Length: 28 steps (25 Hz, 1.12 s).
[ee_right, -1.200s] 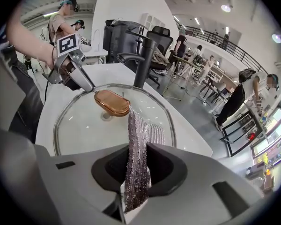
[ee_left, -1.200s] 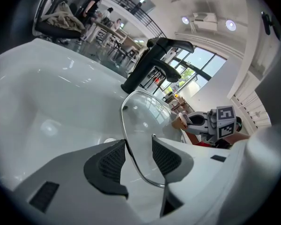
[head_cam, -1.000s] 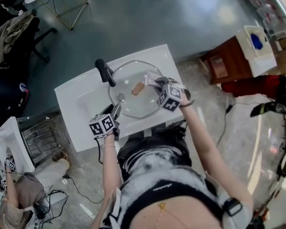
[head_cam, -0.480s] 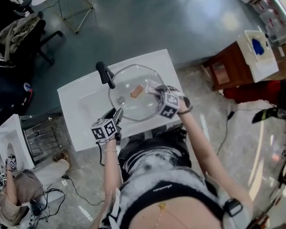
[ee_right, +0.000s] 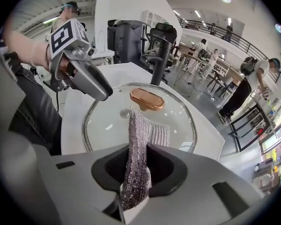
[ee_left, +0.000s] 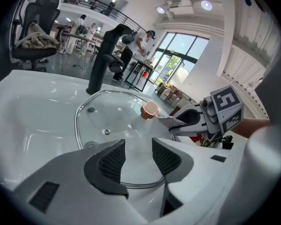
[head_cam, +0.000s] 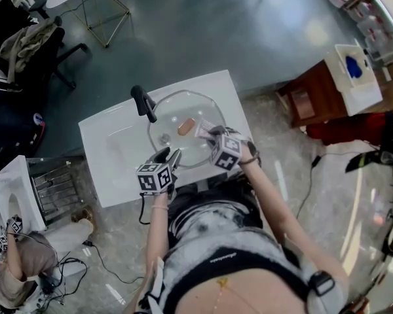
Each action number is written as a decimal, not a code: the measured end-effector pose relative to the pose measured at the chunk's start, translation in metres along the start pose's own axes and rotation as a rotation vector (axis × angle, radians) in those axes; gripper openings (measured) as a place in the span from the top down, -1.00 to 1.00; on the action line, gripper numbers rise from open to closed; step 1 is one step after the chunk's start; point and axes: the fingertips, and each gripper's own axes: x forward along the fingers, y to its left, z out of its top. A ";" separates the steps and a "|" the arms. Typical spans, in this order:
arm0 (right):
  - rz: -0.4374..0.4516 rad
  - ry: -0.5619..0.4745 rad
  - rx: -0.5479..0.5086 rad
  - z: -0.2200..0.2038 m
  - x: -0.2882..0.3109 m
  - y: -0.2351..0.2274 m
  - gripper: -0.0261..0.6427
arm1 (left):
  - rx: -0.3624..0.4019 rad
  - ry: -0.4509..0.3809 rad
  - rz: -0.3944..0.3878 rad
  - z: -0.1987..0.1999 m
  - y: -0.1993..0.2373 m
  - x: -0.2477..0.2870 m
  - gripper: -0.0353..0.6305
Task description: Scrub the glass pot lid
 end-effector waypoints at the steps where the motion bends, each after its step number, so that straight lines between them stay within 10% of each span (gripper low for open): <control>1: 0.011 -0.002 0.000 0.002 -0.001 0.004 0.67 | 0.013 0.006 -0.002 0.000 -0.002 0.001 0.34; 28: 0.182 -0.382 0.359 0.038 -0.045 0.000 0.70 | 0.066 -0.141 -0.013 0.034 -0.057 0.002 0.92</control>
